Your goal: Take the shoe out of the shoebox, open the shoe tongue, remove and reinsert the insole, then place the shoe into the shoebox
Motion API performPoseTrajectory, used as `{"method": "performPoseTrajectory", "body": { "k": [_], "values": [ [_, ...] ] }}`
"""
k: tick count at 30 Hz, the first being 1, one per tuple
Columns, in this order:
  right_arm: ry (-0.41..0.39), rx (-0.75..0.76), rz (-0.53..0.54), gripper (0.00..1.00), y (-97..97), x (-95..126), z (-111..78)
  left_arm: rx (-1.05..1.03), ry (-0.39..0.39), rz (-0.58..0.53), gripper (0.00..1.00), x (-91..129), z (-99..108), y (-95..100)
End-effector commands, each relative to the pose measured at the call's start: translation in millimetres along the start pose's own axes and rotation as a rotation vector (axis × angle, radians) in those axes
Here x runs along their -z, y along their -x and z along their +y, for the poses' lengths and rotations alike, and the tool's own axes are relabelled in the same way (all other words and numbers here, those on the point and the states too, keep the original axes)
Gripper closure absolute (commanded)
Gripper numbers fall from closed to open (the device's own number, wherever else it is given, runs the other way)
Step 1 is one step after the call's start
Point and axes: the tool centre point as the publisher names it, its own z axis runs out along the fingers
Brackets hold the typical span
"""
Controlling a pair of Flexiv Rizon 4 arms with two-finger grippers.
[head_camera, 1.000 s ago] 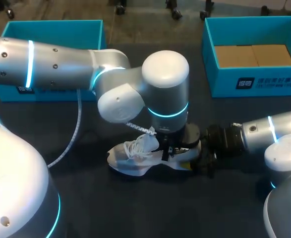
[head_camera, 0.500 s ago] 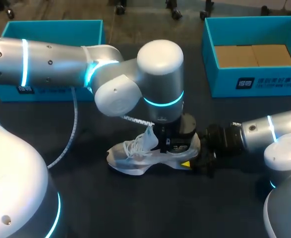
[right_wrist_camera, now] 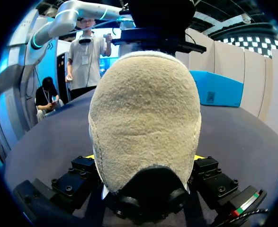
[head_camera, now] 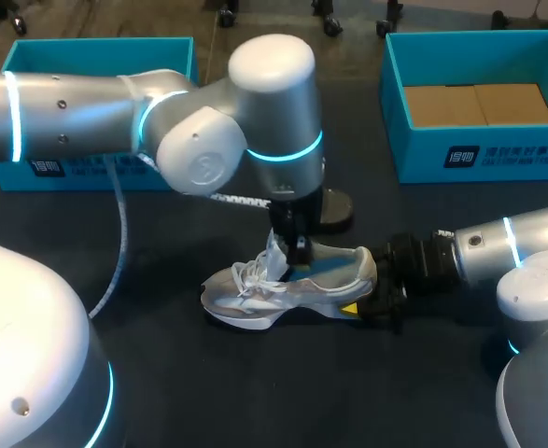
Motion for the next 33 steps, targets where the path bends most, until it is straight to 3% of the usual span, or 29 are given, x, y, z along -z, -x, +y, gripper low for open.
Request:
{"method": "performPoseTrajectory", "body": {
  "k": [1,13,33],
  "values": [
    [-0.005,0.0,-0.001,1.0,-0.8,-3.1,-2.4,-0.001,-0.028,0.005,1.0,8.0,12.6,-4.1],
    [-0.005,0.0,-0.001,1.0,-0.8,-3.1,-2.4,0.064,-0.091,0.063,1.0,33.3,7.8,-18.0],
    [-0.005,0.0,-0.001,1.0,-0.8,-3.1,-2.4,0.035,-0.195,0.065,1.0,63.0,-37.1,-27.0]
  ]
}}
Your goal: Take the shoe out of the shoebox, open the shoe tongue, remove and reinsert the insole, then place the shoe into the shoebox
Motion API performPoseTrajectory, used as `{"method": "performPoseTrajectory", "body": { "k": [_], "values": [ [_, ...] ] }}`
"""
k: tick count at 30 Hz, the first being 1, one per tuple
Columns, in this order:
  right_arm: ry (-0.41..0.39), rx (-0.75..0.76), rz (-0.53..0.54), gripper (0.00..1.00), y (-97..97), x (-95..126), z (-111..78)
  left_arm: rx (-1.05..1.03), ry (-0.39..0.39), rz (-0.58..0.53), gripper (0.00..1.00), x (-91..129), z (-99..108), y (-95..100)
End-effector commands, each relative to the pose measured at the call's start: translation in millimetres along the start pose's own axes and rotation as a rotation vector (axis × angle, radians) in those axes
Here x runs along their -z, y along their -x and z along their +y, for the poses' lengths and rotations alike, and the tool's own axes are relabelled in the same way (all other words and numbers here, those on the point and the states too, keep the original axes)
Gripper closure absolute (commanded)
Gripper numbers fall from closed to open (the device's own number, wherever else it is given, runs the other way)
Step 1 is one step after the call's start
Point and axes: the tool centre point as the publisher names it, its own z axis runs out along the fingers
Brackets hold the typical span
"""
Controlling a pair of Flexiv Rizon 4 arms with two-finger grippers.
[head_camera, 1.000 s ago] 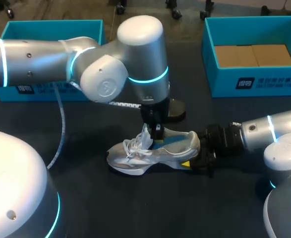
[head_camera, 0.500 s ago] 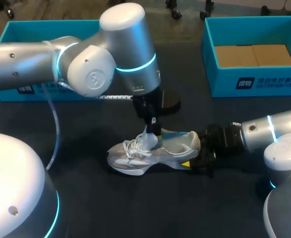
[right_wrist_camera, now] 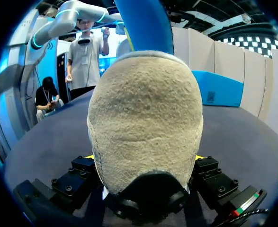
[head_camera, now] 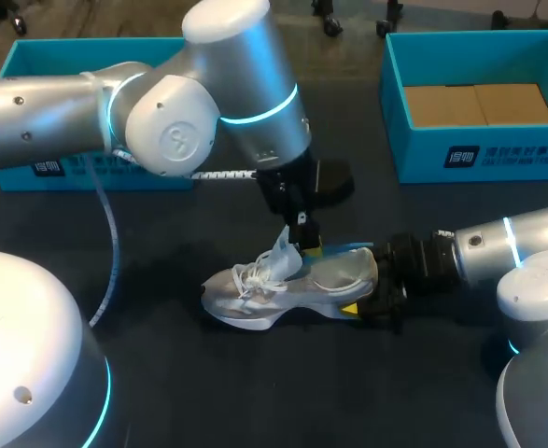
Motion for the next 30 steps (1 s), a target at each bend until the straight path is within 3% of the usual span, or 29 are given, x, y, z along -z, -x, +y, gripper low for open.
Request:
{"method": "performPoseTrajectory", "body": {
  "k": [1,7,15,16,17,18,23,30],
  "values": [
    [-0.004,0.0,-0.001,1.0,-0.5,-3.3,-2.1,-0.01,-0.017,-0.002,1.0,2.4,-6.9,-2.6],
    [-0.004,0.0,-0.001,1.0,-0.5,-3.3,-2.1,-0.03,-0.038,0.001,1.0,10.0,-21.0,-4.8],
    [-0.004,0.0,-0.001,1.0,-0.5,-3.3,-2.1,-0.042,-0.018,0.001,1.0,-0.6,-24.8,-2.8],
    [-0.004,0.0,-0.001,1.0,-0.5,-3.3,-2.1,-0.046,-0.021,-0.008,0.97,-2.0,-24.6,-2.0],
    [-0.004,0.0,-0.001,1.0,-0.5,-3.3,-2.1,-0.057,-0.023,-0.016,0.71,-2.5,-24.0,-1.8],
    [-0.004,0.0,-0.001,1.0,-0.5,-3.3,-2.1,-0.065,-0.022,-0.028,0.64,-3.2,-23.3,-1.8],
    [-0.004,0.0,-0.001,1.0,-0.5,-3.3,-2.1,-0.078,-0.025,-0.038,0.65,-4.8,-22.7,-0.9],
    [-0.004,0.0,-0.001,1.0,-0.5,-3.3,-2.1,-0.102,-0.044,-0.086,0.51,-5.3,-19.9,-9.5]
  ]
}}
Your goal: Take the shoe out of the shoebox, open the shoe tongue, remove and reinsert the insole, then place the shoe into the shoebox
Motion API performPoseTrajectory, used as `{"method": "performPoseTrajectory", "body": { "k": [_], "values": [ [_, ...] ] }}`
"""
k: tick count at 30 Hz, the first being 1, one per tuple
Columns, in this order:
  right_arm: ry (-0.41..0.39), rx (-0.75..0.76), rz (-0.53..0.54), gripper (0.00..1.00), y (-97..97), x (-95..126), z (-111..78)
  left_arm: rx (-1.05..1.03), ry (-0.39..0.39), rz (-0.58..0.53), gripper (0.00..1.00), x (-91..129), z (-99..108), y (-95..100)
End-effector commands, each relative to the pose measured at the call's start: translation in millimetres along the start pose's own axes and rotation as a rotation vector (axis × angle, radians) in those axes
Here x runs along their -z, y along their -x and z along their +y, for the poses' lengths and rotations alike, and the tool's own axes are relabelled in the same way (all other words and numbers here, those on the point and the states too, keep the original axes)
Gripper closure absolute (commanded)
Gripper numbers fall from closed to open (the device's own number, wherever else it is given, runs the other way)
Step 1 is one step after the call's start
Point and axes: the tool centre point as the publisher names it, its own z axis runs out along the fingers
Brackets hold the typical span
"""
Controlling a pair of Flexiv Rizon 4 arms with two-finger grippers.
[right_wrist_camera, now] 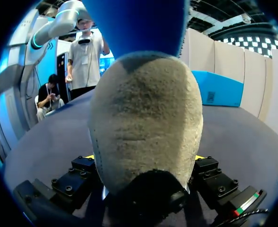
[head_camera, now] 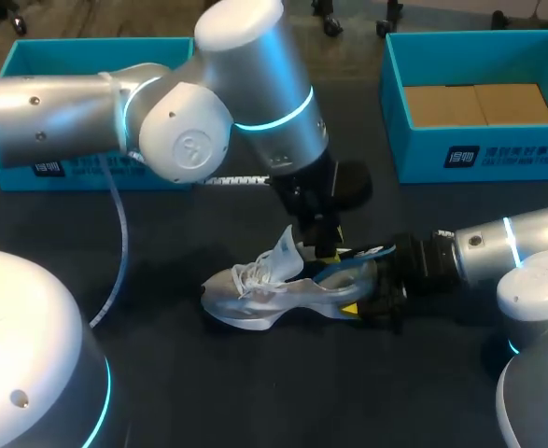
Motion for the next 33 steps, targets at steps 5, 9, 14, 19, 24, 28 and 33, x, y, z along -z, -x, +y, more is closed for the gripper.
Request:
{"method": "performPoseTrajectory", "body": {
  "k": [5,9,14,19,24,28,33],
  "values": [
    [-0.004,0.0,-0.001,1.0,-0.5,-3.3,-2.1,-0.009,-0.011,-0.05,0.44,1.7,6.0,-20.0],
    [-0.004,0.0,-0.001,1.0,-0.5,-3.3,-2.1,-0.009,-0.02,-0.117,0.4,-1.2,2.5,-25.8],
    [-0.004,0.0,-0.001,1.0,-0.5,-3.3,-2.1,0.008,-0.028,-0.203,0.32,-9.5,-3.7,-27.7],
    [-0.004,0.0,-0.001,1.0,-0.5,-3.3,-2.1,0.01,-0.017,-0.264,0.38,-19.6,-7.0,-27.4],
    [-0.004,0.0,-0.001,1.0,-0.5,-3.3,-2.1,0.028,-0.023,-0.304,0.44,-25.0,-6.5,-22.9],
    [-0.004,0.0,-0.001,1.0,-0.5,-3.3,-2.1,0.042,-0.023,-0.33,0.49,-26.3,-5.3,-17.8],
    [-0.004,0.0,-0.001,1.0,-0.5,-3.3,-2.1,0.059,-0.029,-0.37,0.48,-28.4,-5.3,-12.6]
  ]
}}
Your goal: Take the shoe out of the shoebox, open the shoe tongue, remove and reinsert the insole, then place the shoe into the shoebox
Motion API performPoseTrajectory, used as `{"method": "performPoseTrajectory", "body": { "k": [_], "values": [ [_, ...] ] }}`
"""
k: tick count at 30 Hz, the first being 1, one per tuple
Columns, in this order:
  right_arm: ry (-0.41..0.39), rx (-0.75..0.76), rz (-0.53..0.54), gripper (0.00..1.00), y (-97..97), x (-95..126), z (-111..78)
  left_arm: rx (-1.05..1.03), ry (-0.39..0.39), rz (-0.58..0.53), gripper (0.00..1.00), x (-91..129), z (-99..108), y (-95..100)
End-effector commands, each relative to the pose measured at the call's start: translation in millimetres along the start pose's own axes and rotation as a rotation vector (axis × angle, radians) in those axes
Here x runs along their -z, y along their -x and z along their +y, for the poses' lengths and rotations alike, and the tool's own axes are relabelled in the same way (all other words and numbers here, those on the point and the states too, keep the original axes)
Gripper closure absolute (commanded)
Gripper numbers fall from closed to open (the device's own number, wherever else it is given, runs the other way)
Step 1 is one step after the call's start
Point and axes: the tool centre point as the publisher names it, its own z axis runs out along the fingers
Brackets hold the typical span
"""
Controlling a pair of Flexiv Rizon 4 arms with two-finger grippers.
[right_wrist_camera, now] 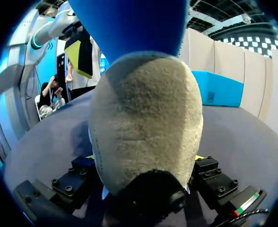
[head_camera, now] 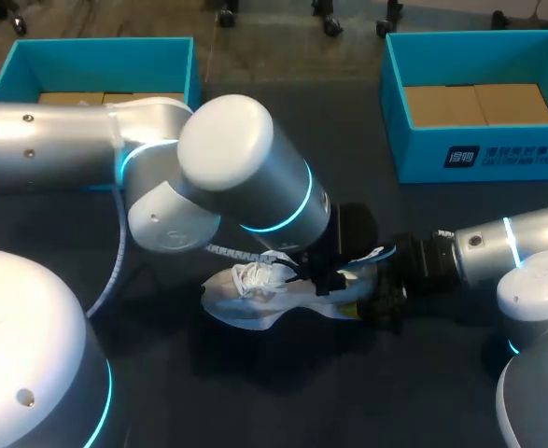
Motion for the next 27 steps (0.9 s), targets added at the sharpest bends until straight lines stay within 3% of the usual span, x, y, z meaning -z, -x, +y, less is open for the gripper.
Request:
{"method": "performPoseTrajectory", "body": {
  "k": [1,12,23,25,27],
  "values": [
    [-0.004,0.0,-0.001,1.0,-0.5,-3.2,-2.1,0.014,-0.008,-0.038,0.49,-5.4,-0.9,0.3],
    [-0.004,0.0,-0.001,1.0,-0.5,-3.2,-2.1,0.074,-0.05,-0.109,0.53,-17.1,-2.0,2.9],
    [-0.004,0.0,-0.001,1.0,-0.5,-3.2,-2.1,0.075,-0.039,-0.145,0.57,-22.8,-1.9,5.9],
    [-0.004,0.0,-0.001,1.0,-0.5,-3.2,-2.1,0.077,-0.04,-0.149,0.62,-23.5,-2.4,7.3],
    [-0.004,0.0,-0.001,1.0,-0.5,-3.2,-2.1,0.081,-0.04,-0.151,0.73,-24.0,-3.1,9.1]
  ]
}}
